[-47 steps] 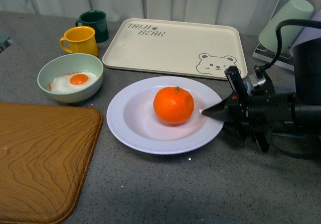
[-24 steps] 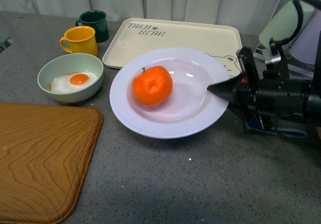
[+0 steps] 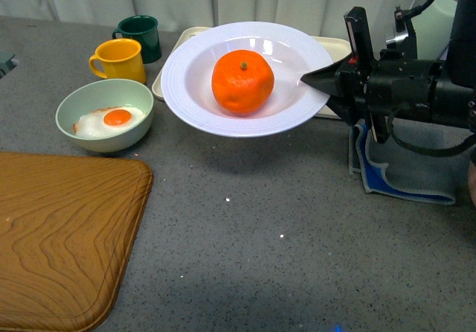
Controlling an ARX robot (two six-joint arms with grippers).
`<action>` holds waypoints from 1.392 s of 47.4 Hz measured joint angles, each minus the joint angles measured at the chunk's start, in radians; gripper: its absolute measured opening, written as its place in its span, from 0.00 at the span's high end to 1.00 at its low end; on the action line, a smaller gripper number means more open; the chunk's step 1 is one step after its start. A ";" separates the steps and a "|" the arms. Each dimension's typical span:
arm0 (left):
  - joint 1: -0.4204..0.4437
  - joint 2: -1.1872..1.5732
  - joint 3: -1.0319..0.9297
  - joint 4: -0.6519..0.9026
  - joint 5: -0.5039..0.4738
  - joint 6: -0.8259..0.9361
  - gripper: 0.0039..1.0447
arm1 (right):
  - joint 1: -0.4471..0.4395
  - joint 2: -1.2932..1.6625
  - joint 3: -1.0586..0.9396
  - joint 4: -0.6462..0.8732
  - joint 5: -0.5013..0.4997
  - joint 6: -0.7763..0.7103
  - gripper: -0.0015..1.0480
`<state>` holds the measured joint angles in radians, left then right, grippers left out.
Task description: Place orange and plate with both arms
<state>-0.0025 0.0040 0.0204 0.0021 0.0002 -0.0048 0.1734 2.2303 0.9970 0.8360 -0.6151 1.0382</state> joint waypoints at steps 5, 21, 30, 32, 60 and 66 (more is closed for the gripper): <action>0.000 0.000 0.000 0.000 0.000 0.000 0.06 | 0.000 0.042 0.089 -0.067 0.019 0.009 0.97; 0.000 0.000 0.000 0.000 0.000 0.000 0.06 | -0.001 0.223 0.455 -0.262 0.058 0.003 0.97; 0.000 0.000 0.000 0.000 0.000 0.000 0.06 | 0.005 0.342 0.652 -0.377 0.092 0.004 0.97; 0.000 0.000 0.000 0.000 0.000 0.000 0.06 | 0.007 0.364 0.691 -0.413 0.100 0.000 0.97; 0.000 0.000 0.000 0.000 0.000 0.000 0.06 | 0.013 0.255 0.549 -0.409 0.316 -0.275 0.24; 0.000 0.000 0.000 0.000 0.000 0.000 0.06 | 0.018 0.116 0.410 -0.291 0.461 -0.484 0.10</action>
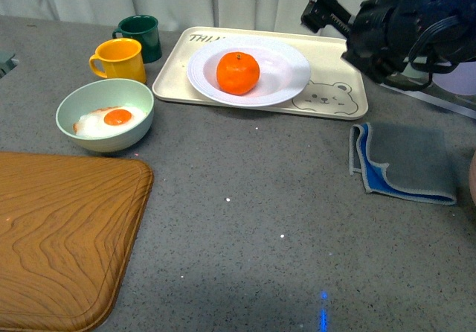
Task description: Place orange and plate with both arms
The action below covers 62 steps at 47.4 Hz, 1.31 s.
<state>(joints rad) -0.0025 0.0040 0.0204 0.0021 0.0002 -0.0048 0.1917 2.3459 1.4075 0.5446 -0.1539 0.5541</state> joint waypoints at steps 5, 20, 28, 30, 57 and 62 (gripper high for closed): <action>0.000 0.000 0.000 0.000 0.000 0.000 0.06 | 0.002 -0.110 -0.249 0.457 0.306 -0.329 0.31; 0.000 0.000 0.000 0.000 0.000 0.000 0.06 | -0.079 -0.484 -0.830 0.729 0.273 -0.542 0.90; 0.000 0.000 0.000 0.000 0.000 0.000 0.06 | -0.093 -0.600 -0.959 0.741 0.249 -0.550 0.99; 0.000 0.000 0.000 0.000 0.000 0.000 0.06 | -0.097 -0.631 -0.991 0.741 0.245 -0.551 0.99; 0.000 0.000 0.000 0.000 0.000 0.000 0.06 | -0.190 -1.189 -1.301 0.485 0.158 -0.551 0.99; 0.000 0.000 0.000 0.000 0.000 0.000 0.06 | -0.190 -1.295 -1.334 0.416 0.157 -0.551 0.99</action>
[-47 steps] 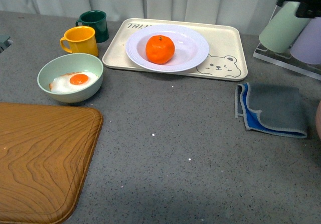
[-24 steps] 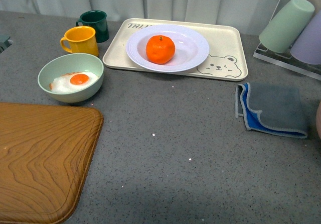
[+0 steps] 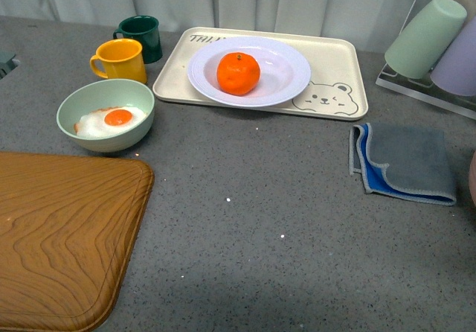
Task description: Place orange and plate with both arms
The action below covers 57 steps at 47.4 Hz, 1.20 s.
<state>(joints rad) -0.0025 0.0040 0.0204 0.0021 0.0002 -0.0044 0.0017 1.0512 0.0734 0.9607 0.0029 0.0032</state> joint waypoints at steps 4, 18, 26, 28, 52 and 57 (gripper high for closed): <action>0.000 0.000 0.000 0.000 0.000 0.000 0.06 | 0.000 -0.089 -0.022 -0.067 -0.001 0.000 0.99; 0.000 0.000 0.000 0.000 0.000 0.000 0.06 | 0.000 -0.358 -0.063 -0.288 -0.001 0.000 0.99; 0.000 0.000 0.000 0.000 0.000 0.000 0.06 | 0.000 -0.473 -0.068 -0.394 -0.001 0.000 0.99; 0.000 0.000 0.000 0.000 0.000 0.000 0.06 | 0.000 -0.505 -0.068 -0.424 -0.001 0.000 0.99; 0.000 0.000 0.000 0.000 0.000 0.000 0.06 | 0.000 -0.732 -0.068 -0.639 -0.002 0.000 0.99; 0.000 0.000 0.000 0.000 0.000 0.000 0.06 | 0.000 -0.776 -0.068 -0.682 -0.002 0.000 0.99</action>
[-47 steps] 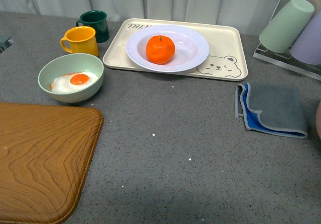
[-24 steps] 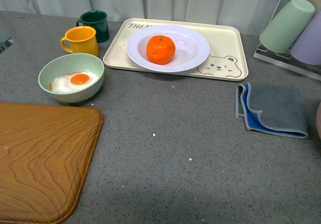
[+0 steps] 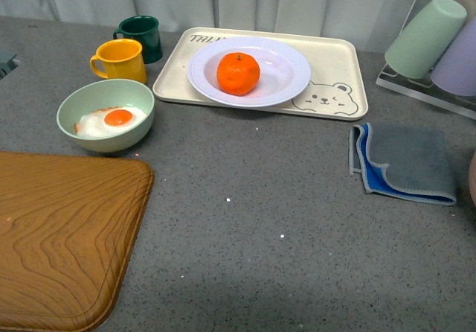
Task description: Place orange and plate with both arms
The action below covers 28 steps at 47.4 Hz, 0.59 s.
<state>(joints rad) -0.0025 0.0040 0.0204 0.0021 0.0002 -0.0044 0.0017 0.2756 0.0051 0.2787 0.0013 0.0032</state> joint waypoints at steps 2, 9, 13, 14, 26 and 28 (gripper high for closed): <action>0.000 0.000 0.000 0.000 0.000 0.000 0.06 | 0.000 -0.010 0.000 -0.010 0.000 0.000 0.99; 0.000 0.000 0.000 0.000 0.000 0.000 0.06 | 0.000 -0.057 0.000 -0.057 0.000 0.000 0.99; 0.000 0.000 0.000 0.000 0.000 0.000 0.06 | 0.000 -0.083 0.000 -0.082 0.000 0.000 0.99; 0.000 0.000 0.000 0.000 0.000 0.000 0.06 | 0.000 -0.089 0.000 -0.089 0.000 0.000 0.99; 0.000 0.000 0.000 0.000 0.000 0.000 0.06 | 0.000 -0.270 0.000 -0.276 -0.003 0.000 0.99; 0.000 0.000 0.000 0.000 0.000 0.000 0.06 | 0.000 -0.270 0.000 -0.277 -0.003 -0.001 0.96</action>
<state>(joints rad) -0.0025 0.0036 0.0204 0.0017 -0.0002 -0.0048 0.0017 0.0051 0.0055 0.0017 -0.0013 0.0021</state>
